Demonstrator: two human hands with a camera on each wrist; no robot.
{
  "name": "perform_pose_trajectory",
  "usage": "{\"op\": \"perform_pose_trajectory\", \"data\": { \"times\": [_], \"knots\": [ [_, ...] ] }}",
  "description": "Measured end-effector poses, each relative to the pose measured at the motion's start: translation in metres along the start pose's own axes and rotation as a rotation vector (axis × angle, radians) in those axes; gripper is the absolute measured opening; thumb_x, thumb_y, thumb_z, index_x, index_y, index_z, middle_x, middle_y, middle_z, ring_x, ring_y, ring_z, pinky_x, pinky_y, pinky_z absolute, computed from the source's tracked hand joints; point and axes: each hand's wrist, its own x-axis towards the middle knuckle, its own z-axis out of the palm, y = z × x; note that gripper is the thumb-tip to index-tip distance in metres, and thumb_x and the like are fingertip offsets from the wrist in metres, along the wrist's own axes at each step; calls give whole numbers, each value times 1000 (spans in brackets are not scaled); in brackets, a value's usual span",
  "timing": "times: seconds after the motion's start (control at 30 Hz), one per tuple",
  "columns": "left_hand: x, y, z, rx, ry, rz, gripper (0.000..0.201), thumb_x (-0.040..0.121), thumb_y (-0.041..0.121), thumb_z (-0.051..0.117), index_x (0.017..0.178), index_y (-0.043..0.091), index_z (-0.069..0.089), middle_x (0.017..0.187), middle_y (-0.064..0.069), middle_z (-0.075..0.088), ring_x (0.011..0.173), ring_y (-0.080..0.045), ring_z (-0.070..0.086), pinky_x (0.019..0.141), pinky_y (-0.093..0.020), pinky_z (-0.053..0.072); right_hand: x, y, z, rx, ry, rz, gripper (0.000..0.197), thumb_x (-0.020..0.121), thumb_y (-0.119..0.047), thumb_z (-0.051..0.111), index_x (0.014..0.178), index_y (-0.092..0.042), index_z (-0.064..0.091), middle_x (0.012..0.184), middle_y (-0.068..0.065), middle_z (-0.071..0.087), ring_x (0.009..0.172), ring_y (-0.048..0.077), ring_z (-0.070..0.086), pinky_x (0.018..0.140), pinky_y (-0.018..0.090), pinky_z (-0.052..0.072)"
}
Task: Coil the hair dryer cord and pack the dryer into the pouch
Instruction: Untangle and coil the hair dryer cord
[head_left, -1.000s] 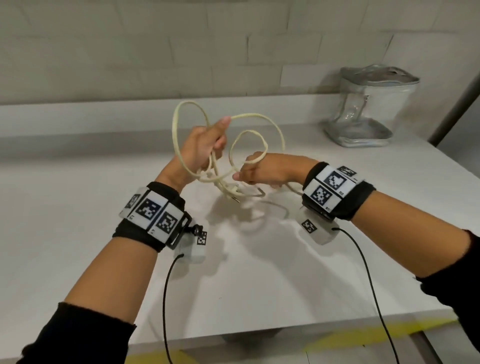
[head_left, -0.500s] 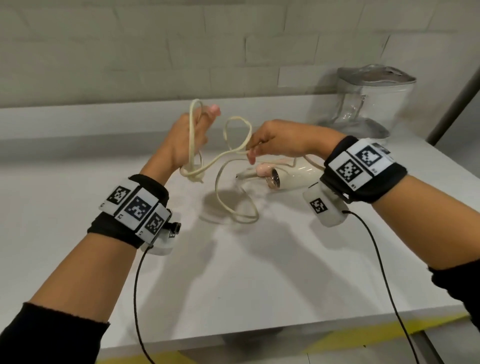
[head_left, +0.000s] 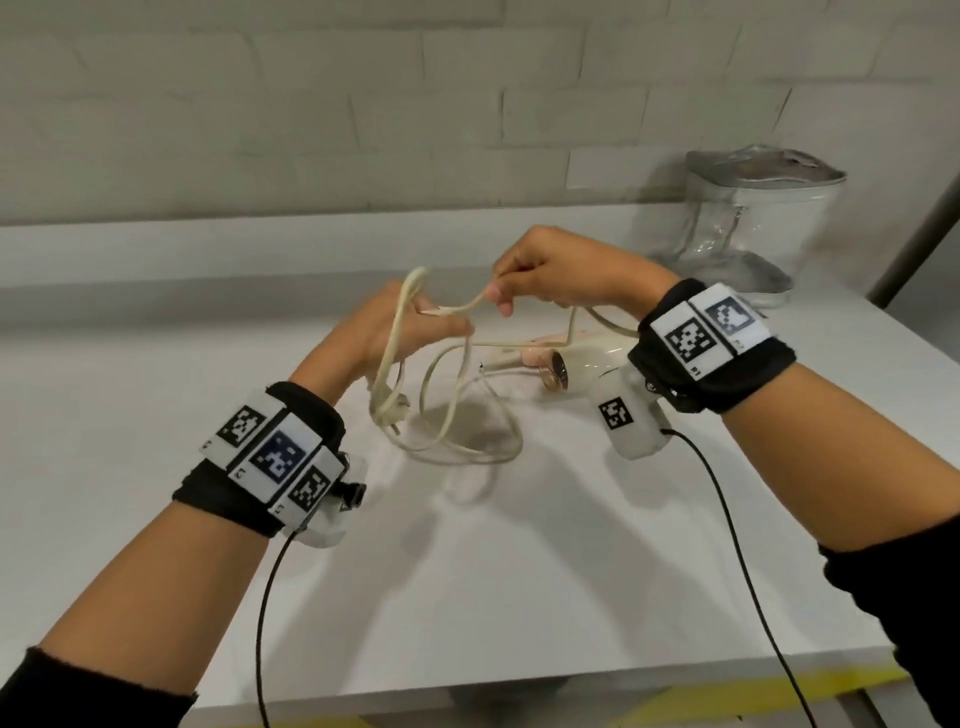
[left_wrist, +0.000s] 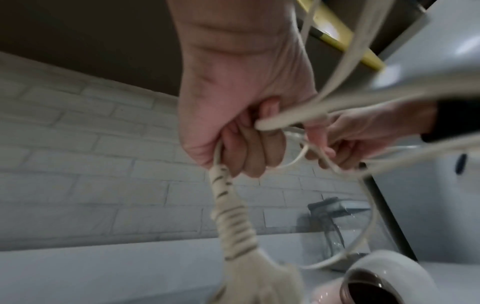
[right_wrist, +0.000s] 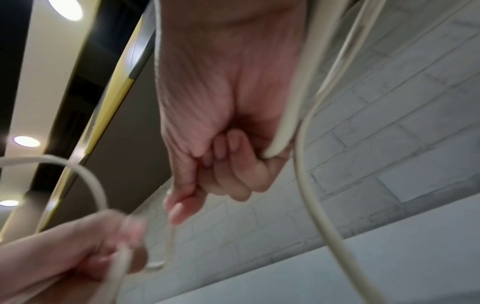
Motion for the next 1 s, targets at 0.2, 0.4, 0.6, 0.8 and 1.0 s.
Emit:
{"op": "perform_pose_trajectory", "data": {
  "times": [0.2,0.4,0.6,0.8,1.0],
  "knots": [
    [-3,-13,2,-158,10,67,18,84,35,58,90,19,55,72,-1,49,61,-11,45,58,-25,38,3,4,7,-58,-91,-79,23,90,-28,54,73,-17,65,59,10,49,54,10,39,57,26,32],
    [-1,-4,16,512,-14,156,26,89,51,40,100,35,58,95,1,66,89,-24,60,77,-36,46,7,-4,13,-38,-86,-131,24,91,-23,54,74,-10,65,70,5,67,63,12,53,67,23,39],
    [9,-24,12,-319,12,252,49,98,33,38,52,20,27,37,12,26,34,-2,21,39,-15,20,-2,7,-7,304,-48,-20,34,94,-24,48,61,-16,48,42,-9,31,35,6,25,33,18,22],
    [10,-66,-6,-586,70,15,56,98,41,32,46,21,31,30,10,22,28,-4,18,35,-10,14,-27,42,-16,488,149,-53,49,88,-25,56,43,-24,36,38,-14,26,33,6,19,34,14,18],
    [12,-85,-19,-716,197,-148,50,96,45,37,55,17,28,28,9,25,26,-5,21,34,-9,17,-56,74,-29,723,351,-14,46,67,-41,66,47,-19,31,40,-16,25,32,2,20,32,11,21]
  ]
}}
